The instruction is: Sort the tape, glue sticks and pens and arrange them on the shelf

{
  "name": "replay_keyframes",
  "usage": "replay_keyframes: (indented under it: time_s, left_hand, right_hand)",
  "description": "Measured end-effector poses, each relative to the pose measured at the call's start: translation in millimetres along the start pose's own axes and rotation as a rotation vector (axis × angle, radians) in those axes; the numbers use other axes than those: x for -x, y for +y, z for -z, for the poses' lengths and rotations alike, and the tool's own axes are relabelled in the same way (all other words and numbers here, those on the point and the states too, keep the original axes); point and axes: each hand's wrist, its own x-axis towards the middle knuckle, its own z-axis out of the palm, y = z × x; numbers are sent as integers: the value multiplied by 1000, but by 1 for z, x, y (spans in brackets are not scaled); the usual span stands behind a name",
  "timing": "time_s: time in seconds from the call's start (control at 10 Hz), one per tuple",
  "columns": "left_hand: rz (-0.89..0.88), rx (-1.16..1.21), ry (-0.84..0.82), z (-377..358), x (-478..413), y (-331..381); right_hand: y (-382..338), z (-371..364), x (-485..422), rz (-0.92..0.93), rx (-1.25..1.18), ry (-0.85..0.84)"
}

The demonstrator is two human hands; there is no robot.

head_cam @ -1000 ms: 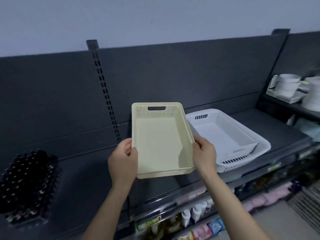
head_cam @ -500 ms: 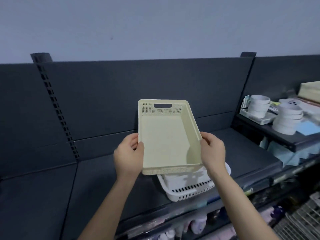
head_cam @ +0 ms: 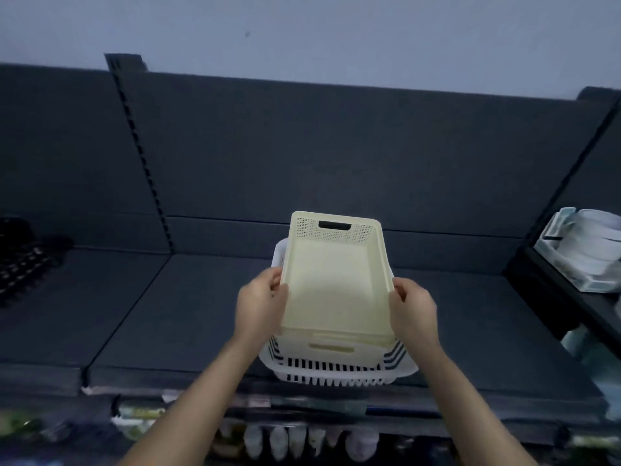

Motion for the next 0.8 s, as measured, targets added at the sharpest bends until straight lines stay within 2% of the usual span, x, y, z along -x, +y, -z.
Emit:
replay_keyframes:
  time_s: [0.3,0.5,0.8]
  left_hand:
    - [-70,-257,-100,-8,-6,-24]
    - [-100,-290,-143,1,-20,-32]
    - [-86,-352,-256,20,-29,-30]
  right_hand:
    - [7,-9,5,-2,166,-61]
    - [-1,-23,9,-30,277,-73]
    - [-8,-21,9,-38,242,-117]
